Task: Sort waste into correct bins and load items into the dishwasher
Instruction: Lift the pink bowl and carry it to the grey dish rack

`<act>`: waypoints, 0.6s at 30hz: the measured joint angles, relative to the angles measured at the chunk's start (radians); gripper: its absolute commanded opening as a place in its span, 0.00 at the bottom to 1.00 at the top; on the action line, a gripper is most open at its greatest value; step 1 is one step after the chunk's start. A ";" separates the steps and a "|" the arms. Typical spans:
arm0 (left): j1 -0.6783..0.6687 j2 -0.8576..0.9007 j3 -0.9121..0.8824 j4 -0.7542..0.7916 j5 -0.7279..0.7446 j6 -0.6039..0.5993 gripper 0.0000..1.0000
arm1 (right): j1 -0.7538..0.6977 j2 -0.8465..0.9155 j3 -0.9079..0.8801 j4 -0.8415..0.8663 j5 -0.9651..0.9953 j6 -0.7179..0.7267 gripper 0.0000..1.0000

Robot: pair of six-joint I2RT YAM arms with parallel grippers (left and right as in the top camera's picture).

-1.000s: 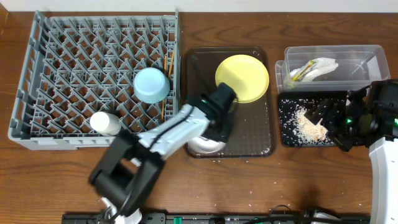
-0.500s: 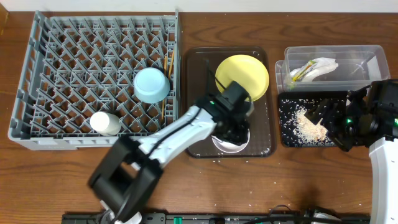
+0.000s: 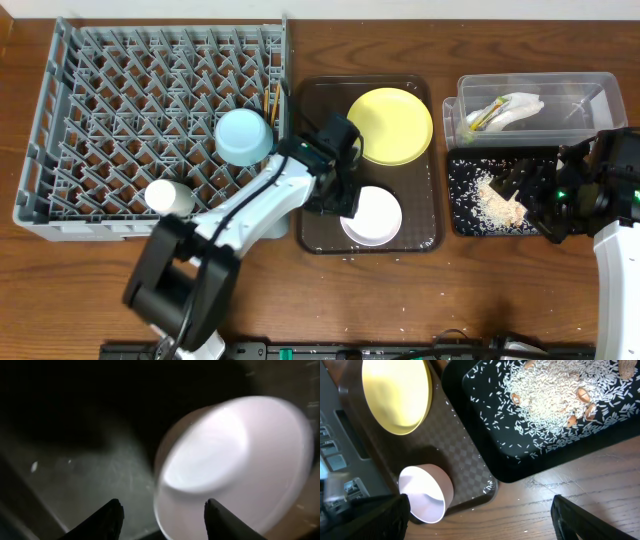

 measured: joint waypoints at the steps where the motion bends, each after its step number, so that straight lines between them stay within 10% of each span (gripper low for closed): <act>1: 0.000 0.026 -0.003 0.013 -0.003 0.002 0.47 | 0.000 0.000 0.000 0.000 0.000 0.000 0.88; 6: 0.000 0.108 -0.009 0.050 -0.009 0.011 0.10 | 0.000 0.000 0.000 0.000 0.000 0.000 0.88; 18: 0.024 0.011 -0.002 -0.045 -0.029 0.021 0.07 | 0.000 0.000 0.000 -0.002 0.000 0.000 0.88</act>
